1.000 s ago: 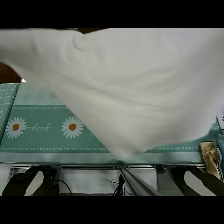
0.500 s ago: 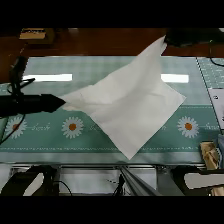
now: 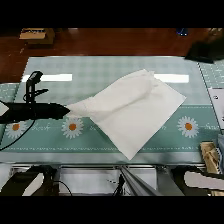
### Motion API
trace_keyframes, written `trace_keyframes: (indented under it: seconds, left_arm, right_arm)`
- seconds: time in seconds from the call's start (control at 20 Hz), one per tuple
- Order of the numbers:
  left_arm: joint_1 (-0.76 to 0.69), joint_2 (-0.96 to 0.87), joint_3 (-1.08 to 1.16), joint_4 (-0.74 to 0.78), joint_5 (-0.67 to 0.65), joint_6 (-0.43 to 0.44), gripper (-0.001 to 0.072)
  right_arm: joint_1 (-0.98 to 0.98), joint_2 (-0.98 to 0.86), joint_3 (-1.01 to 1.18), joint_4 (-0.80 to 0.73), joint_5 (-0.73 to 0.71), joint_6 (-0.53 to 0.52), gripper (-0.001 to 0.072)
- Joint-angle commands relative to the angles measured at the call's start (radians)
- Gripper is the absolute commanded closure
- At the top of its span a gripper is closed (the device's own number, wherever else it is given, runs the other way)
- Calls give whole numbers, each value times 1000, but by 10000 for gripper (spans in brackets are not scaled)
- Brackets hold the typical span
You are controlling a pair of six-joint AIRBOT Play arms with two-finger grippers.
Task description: Fold the shirts.
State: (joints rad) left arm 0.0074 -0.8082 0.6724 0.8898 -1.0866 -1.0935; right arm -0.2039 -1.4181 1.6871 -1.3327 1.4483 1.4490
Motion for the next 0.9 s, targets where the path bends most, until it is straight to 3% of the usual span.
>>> trace_keyframes:
  seconds: [0.0, 0.2, 0.4, 0.55, 0.85]
  left_arm:
    - [-1, -2, -4, 4, 7, 9, 688]
    - [-1, -2, -4, 4, 10, 11, 688]
    - [-1, -2, -4, 4, 23, 12, 688]
    - [-1, -2, -4, 4, 23, 12, 688]
    - [-1, -2, -4, 4, 24, 12, 688]
  right_arm:
    - [-137, 185, -272, -15, 135, -16, 238]
    - [-160, 452, -834, 151, -56, -43, 228]
    - [-161, 544, -1209, 397, -192, -64, 216]
    - [-160, 545, -1342, 511, -197, -147, 221]
    - [-160, 545, -1395, 550, -296, -141, 222]
